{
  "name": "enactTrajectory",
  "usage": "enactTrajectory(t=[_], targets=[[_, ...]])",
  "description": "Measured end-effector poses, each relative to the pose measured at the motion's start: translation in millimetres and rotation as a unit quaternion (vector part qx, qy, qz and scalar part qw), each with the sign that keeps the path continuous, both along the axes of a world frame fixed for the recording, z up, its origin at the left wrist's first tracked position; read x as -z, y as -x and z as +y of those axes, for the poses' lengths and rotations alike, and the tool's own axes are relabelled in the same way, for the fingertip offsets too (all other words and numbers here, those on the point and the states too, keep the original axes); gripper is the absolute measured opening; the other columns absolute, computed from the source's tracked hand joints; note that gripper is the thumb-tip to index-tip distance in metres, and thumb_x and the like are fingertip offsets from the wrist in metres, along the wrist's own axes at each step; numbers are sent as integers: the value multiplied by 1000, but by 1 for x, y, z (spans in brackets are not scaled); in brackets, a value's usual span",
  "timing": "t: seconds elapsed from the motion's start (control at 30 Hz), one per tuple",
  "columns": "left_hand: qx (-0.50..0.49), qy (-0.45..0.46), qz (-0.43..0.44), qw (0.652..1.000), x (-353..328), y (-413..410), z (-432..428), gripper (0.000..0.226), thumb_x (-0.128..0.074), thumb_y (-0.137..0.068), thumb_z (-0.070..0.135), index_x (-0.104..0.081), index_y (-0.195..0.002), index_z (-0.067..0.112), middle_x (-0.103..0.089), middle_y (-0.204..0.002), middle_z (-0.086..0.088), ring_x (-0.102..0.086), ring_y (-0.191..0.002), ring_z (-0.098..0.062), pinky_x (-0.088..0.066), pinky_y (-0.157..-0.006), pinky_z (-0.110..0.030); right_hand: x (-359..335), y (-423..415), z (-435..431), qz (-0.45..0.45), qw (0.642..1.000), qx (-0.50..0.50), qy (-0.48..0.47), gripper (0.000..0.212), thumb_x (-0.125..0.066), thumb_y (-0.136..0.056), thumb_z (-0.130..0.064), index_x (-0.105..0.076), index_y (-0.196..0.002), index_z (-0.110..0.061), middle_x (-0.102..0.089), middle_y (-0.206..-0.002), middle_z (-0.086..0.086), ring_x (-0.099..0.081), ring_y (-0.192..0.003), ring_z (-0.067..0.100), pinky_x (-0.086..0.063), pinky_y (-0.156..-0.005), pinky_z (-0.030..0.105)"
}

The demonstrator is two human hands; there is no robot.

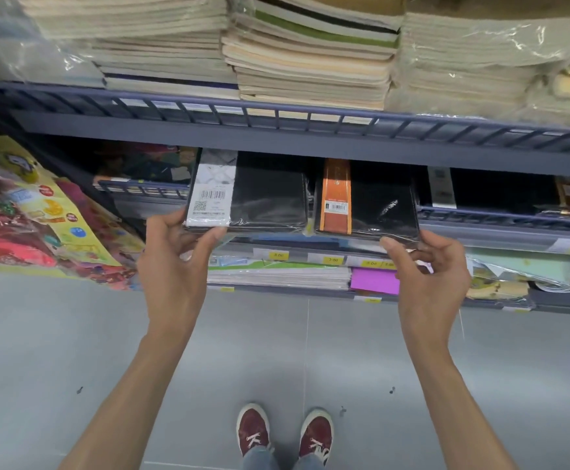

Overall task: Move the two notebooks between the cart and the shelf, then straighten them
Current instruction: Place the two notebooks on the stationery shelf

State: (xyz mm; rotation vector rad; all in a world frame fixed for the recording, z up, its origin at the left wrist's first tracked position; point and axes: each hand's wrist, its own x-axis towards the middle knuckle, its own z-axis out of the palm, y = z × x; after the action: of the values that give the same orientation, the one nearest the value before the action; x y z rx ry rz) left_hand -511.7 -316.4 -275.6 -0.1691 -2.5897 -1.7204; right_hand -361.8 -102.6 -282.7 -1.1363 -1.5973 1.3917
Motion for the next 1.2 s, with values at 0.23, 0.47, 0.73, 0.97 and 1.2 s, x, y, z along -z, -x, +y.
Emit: enactTrajectory(t=[0.23, 0.47, 0.73, 0.97, 1.2], targets=[[0, -8, 3, 1000, 0, 13, 11, 43, -76, -81, 36, -47, -110, 22, -71, -121, 0, -70, -100, -3, -57, -84, -24, 5, 19, 6, 6, 1000, 15, -26, 39, -84, -76, -25, -60, -105, -15, -63, -86, -10, -57, -70, -3, -50, -70, 16], [-27, 21, 22, 999, 3, 22, 22, 42, -77, -84, 36, -48, -110, 21, -72, -116, -2, -71, -88, -3, -61, -76, -27, 11, 30, 16, 16, 999, 34, -13, 44, -84, -77, -26, -64, -115, -16, -69, -99, 6, -63, -82, 9, -52, -77, 18], [-42, 26, 30, 998, 8, 31, 29, 48, -75, -84, 45, -50, -115, 19, -65, -101, 1, -72, -78, -17, -61, -66, -48, 15, 39, 21, 3, 998, 49, -29, 40, -83, -79, -27, -65, -114, -17, -69, -85, -12, -65, -81, 5, -55, -81, 25], [-29, 41, 45, 998, 11, 46, 31, 54, -75, -83, 48, -53, -116, 12, -65, -93, -4, -70, -75, -24, -58, -67, -48, 16, 47, 24, -7, 998, 57, -14, 43, -82, -80, -31, -64, -115, -14, -73, -84, -10, -65, -70, -2, -42, -74, 5], [-23, 45, 47, 998, 11, 53, 33, 53, -75, -84, 47, -54, -117, 12, -63, -81, 5, -66, -74, -22, -57, -74, -43, 9, 54, 23, -34, 998, 52, -25, 41, -79, -83, -31, -63, -115, -12, -74, -85, -4, -67, -64, -6, -35, -70, -5]])
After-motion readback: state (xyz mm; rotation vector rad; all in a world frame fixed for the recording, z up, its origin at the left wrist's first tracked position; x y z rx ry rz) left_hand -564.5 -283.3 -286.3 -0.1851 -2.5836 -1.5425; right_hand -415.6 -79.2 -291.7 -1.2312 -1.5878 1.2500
